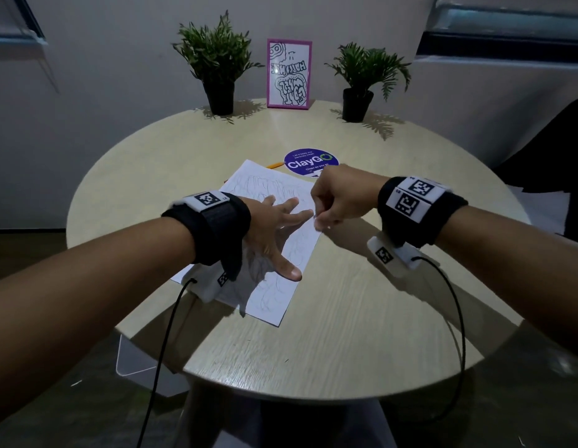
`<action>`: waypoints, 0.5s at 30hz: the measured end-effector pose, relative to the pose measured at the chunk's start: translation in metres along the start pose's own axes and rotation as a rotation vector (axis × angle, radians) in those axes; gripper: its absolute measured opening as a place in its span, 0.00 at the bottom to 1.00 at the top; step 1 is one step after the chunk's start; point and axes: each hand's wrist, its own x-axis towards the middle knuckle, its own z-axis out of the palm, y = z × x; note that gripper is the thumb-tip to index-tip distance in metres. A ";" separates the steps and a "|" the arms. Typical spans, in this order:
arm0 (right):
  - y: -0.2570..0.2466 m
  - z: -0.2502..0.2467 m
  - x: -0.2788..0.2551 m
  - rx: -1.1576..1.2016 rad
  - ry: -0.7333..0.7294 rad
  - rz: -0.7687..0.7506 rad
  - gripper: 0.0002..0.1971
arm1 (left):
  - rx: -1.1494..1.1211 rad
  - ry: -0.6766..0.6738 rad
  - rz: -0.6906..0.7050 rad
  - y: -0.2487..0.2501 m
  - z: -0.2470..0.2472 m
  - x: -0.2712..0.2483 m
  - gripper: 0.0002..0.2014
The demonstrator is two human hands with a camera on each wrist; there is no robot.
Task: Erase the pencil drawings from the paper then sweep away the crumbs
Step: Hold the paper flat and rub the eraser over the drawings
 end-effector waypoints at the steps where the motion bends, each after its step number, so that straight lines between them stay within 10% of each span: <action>1: 0.004 -0.001 0.001 -0.015 0.032 0.022 0.12 | -0.001 0.001 -0.002 -0.001 0.001 -0.001 0.62; 15: -0.008 0.013 -0.011 0.014 -0.013 -0.044 0.12 | -0.076 0.199 0.074 0.007 -0.005 0.010 0.50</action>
